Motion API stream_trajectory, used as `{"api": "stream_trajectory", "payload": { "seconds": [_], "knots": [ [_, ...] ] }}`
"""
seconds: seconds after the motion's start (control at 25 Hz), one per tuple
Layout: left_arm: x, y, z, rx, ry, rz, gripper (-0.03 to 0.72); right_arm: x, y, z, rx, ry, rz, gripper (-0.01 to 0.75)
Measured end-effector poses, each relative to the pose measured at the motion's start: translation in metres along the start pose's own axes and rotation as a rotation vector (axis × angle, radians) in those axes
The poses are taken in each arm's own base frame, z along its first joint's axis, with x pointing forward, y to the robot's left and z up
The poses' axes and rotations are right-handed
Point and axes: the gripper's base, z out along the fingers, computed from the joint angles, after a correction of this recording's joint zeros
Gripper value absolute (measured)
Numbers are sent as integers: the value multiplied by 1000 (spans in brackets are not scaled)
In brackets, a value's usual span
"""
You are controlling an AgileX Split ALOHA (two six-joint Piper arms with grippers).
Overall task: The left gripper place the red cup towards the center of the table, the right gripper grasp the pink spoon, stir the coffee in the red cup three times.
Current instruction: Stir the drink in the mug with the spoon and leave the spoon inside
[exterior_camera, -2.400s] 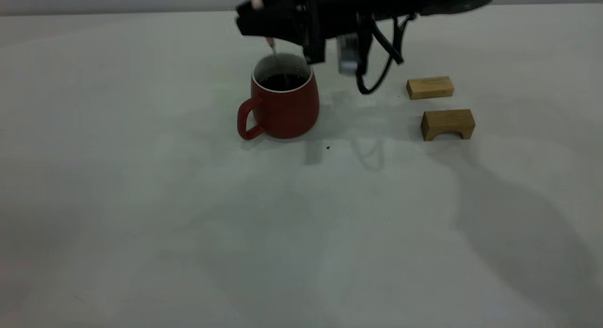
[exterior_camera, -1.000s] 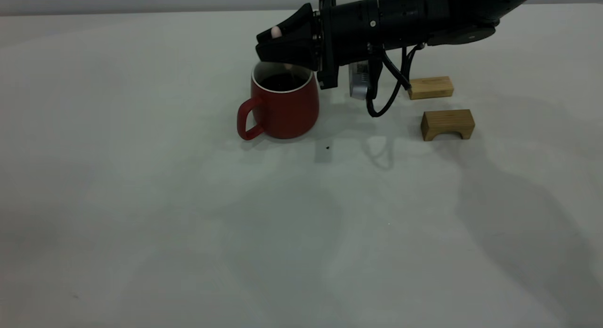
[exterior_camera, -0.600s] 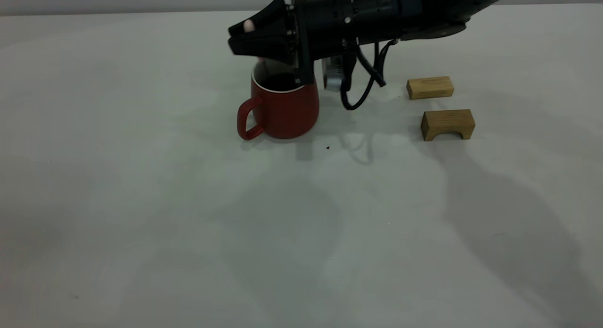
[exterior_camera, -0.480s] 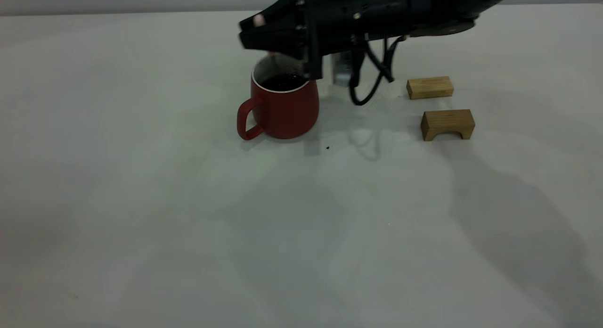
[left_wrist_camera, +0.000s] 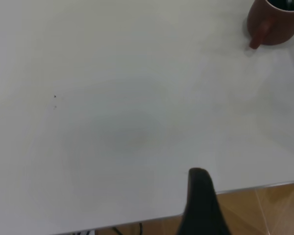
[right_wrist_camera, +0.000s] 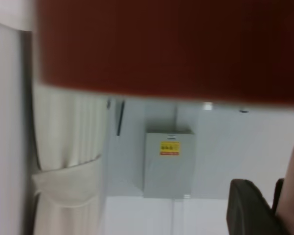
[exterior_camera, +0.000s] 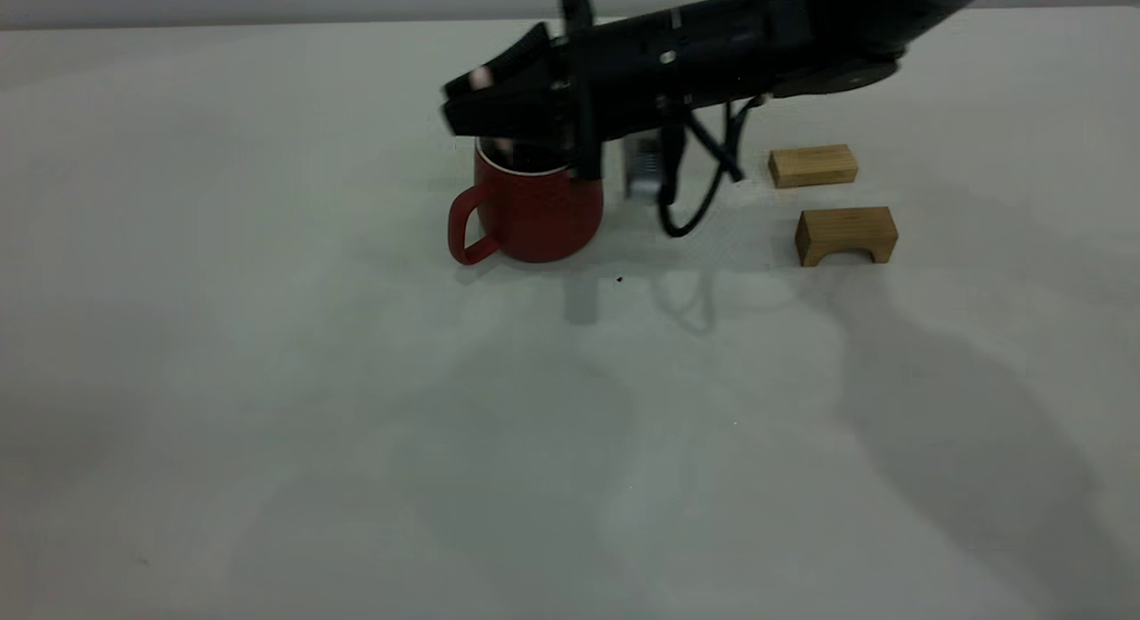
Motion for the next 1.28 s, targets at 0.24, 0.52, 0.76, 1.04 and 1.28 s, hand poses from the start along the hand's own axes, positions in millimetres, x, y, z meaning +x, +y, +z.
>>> {"api": "stream_trajectory", "payload": {
  "seconds": [0.24, 0.52, 0.76, 1.04, 1.28],
  "knots": [
    [0, 0, 0, 0, 0, -1, 586, 0, 17, 4, -25, 23, -115, 122],
    [0, 0, 0, 0, 1, -1, 586, -12, 24, -26, -77, -7, -105, 122],
    [0, 0, 0, 0, 1, -1, 586, -8, 11, -23, -45, -1, -49, 122],
    [0, 0, 0, 0, 1, -1, 586, -2, 4, 14, -3, 1, 58, 122],
    [0, 0, 0, 0, 1, 0, 586, -8, 9, 5, -10, 21, 93, 122]
  ]
}}
